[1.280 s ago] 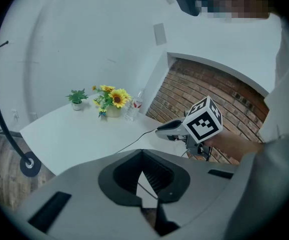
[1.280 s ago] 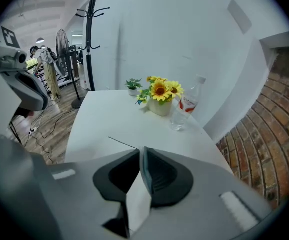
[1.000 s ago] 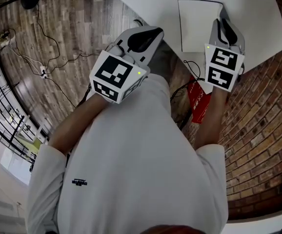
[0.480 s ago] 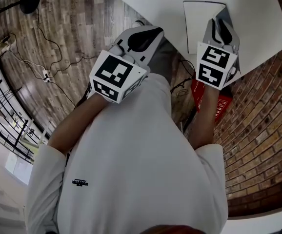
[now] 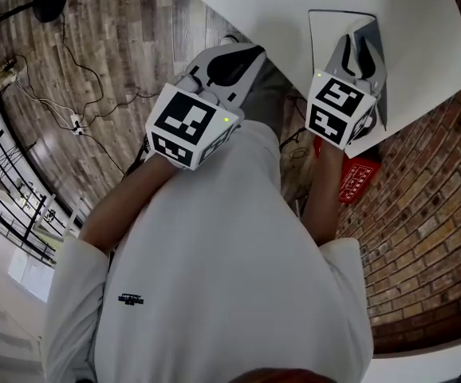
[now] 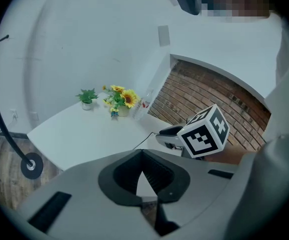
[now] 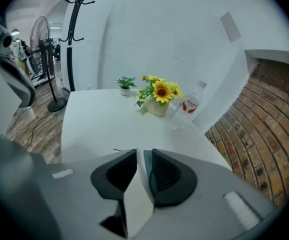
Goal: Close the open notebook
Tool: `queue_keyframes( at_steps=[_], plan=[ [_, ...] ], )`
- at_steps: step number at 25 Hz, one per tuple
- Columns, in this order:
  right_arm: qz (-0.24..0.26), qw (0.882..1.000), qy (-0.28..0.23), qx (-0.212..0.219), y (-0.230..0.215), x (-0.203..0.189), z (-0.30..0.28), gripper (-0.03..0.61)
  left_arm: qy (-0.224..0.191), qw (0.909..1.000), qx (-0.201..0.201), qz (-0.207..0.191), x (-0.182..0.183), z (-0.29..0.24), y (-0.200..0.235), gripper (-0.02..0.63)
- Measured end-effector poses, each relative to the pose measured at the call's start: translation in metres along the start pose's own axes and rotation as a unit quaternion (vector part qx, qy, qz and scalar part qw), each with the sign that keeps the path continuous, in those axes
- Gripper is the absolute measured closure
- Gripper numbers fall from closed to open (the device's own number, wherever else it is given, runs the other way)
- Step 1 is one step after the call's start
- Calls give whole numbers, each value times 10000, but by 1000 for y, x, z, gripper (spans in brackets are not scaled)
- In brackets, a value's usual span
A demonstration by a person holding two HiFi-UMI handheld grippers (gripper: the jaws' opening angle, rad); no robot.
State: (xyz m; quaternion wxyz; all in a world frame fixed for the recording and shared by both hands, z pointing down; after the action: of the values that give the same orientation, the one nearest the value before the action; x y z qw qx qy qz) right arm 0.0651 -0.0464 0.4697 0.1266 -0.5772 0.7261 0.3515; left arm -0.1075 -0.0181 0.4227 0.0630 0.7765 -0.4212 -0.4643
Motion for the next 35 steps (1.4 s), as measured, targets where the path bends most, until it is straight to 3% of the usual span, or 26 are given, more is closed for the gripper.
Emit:
queue_keyframes(
  at_steps=[7,11,16,26,35],
  plan=[
    [-142,9999,81,14,25,-1,-5,496,-35,9999,51,82,-2,10,12,604],
    [-273,9993,93,253,43,-3,-12,565,-42,9999,81,105,-4,13,15,604],
    [-488,9975,345,389,62,-19,-26,566,-58,9999,106,119,-7,17,17,604],
    [-639,9942,383,771,88,-22,-43,566,-42,9998,141,149,-12,19,17,604],
    [-1057,9817,652,1443,104,-39,-59,566,-28,9998,153,142,-17,18,9,604]
  ],
)
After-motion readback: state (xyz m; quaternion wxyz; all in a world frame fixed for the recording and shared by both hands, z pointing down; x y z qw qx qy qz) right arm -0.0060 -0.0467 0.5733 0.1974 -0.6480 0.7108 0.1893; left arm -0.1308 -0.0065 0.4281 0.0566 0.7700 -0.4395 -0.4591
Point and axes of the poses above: the fingertips, and each gripper's own axes: z backward along the fingers, y to its left, x out of its top, the point moved 2 cm from there along z, backward along the fingers, and after that the axes turned 4 degrees about -x, right-handed, at the moved point
